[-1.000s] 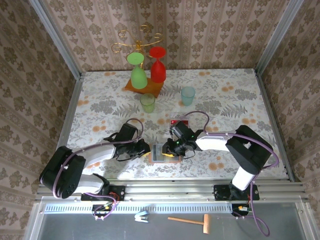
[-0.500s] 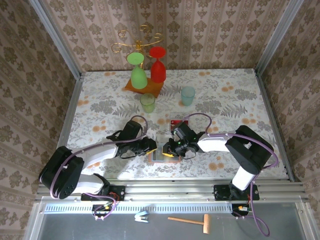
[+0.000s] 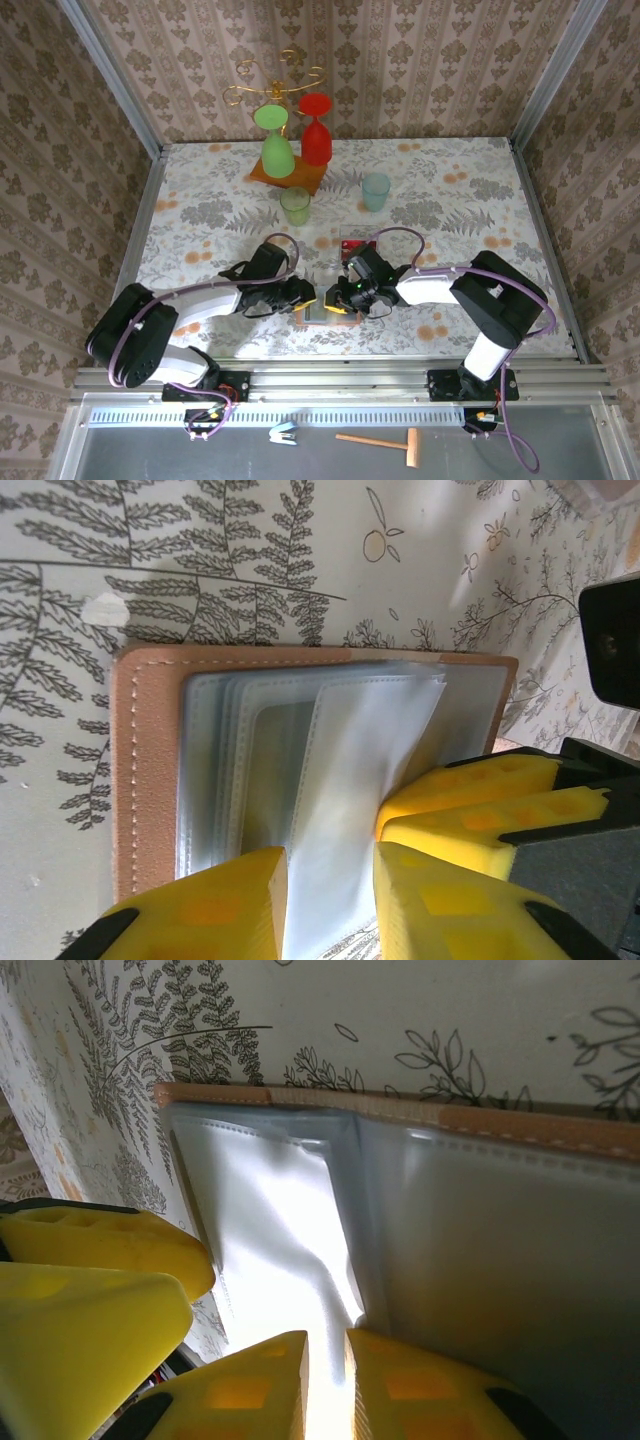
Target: Take the credit cards out of the card holder
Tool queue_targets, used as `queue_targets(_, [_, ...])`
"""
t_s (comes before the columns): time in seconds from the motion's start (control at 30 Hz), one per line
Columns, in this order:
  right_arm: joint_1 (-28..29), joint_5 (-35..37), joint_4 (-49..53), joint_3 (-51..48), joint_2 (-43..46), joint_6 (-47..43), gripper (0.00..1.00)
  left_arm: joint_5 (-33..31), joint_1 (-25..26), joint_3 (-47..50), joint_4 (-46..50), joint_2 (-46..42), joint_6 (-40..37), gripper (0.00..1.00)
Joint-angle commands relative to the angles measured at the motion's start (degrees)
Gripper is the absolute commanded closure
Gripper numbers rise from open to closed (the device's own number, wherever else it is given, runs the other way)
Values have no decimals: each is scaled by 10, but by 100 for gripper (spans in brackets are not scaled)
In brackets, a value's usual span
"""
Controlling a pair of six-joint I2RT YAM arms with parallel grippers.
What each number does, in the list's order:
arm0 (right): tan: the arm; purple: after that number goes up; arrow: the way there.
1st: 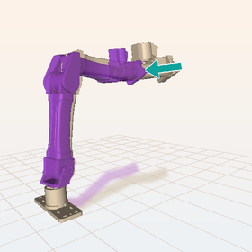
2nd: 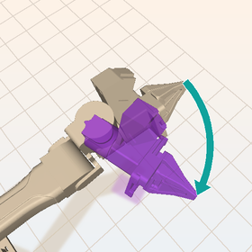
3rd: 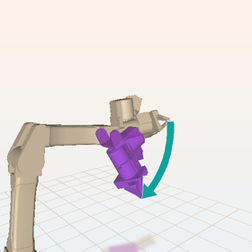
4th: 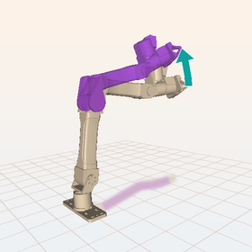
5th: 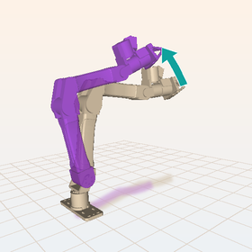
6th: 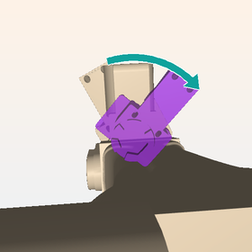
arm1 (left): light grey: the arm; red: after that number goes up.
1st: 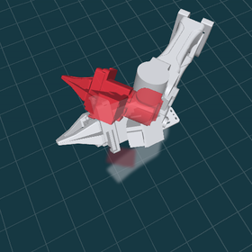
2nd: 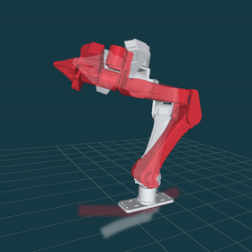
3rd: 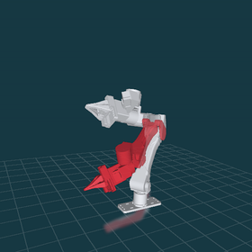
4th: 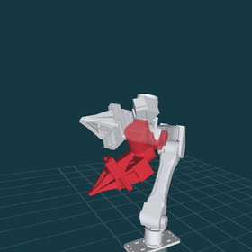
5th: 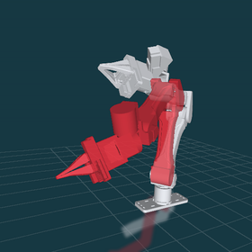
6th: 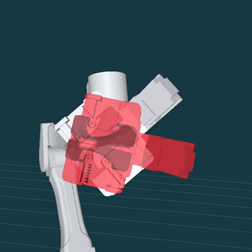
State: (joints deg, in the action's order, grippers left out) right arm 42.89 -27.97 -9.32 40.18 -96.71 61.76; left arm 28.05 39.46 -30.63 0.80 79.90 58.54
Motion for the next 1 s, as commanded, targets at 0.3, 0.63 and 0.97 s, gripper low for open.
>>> queue_targets(0.3, [-4, -11, -9, -12, -9, 6, 83, -17, 6, -5, 15, 9, -6, 69])
queue_targets(0.63, [-6, -14, -20, -19, -10, 11, 85, 0, 10, -6, -18, 33, 5, 73])
queue_targets(0.97, [-6, -13, -10, -9, 13, 10, 81, 2, 13, -23, -2, 3, 6, 74])
